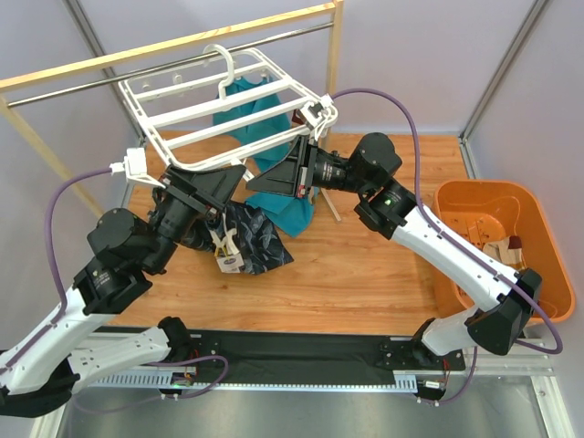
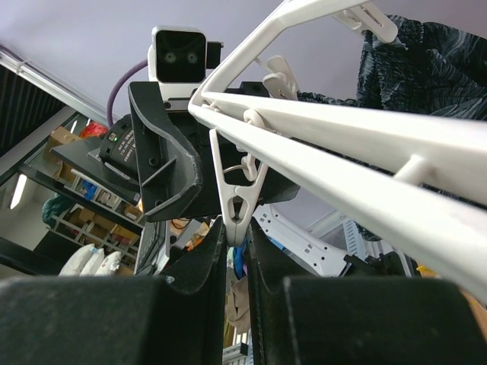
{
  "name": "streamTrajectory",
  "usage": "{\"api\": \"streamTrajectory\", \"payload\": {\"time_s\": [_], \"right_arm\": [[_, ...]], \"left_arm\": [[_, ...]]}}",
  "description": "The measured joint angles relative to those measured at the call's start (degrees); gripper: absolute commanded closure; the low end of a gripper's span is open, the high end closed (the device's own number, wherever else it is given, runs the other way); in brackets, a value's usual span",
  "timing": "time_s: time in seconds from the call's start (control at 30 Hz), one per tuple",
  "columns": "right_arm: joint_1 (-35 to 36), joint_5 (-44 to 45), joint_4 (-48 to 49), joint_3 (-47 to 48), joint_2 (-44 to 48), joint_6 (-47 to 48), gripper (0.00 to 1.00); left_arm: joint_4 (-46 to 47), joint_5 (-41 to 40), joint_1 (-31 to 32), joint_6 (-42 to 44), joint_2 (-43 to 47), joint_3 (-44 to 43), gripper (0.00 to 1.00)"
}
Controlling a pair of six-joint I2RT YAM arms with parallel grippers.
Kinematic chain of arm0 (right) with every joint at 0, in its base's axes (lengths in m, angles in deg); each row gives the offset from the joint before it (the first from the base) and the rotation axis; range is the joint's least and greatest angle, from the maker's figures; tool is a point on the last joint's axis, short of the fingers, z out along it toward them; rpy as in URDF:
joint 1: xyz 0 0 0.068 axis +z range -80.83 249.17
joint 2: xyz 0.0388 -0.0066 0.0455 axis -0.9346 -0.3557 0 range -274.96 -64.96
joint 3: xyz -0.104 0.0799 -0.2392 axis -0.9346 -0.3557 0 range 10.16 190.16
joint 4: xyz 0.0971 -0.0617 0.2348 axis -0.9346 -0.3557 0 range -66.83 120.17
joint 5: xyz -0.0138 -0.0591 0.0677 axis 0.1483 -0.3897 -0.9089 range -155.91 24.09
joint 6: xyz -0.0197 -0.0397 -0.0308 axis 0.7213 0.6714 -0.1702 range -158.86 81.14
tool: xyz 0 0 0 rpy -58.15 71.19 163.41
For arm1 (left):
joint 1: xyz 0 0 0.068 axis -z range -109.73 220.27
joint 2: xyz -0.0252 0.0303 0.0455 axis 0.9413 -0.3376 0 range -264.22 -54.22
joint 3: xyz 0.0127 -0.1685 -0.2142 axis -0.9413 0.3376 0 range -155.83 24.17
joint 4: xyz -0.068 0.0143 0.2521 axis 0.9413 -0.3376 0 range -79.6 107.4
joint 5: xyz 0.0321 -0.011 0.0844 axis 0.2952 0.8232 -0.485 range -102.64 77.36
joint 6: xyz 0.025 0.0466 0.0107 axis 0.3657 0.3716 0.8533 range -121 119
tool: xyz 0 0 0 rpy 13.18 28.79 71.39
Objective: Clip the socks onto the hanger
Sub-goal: Open the clamp at the hanger.
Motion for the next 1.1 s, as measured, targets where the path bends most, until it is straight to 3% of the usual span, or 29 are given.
{"api": "streamTrajectory", "payload": {"time_s": [0.67,1.1], "right_arm": [[0.35,-1.11,1.33,0.00,-0.66,-0.85,1.00],[0.57,-1.95,1.40,0.07,-0.83,-0.81,1.00]], "left_arm": [[7.80,1.49,0.02,-4.17,0.48,2.32,0.41],[7.87,2.38,0.02,-4.35,0.02,2.25,0.37]]}}
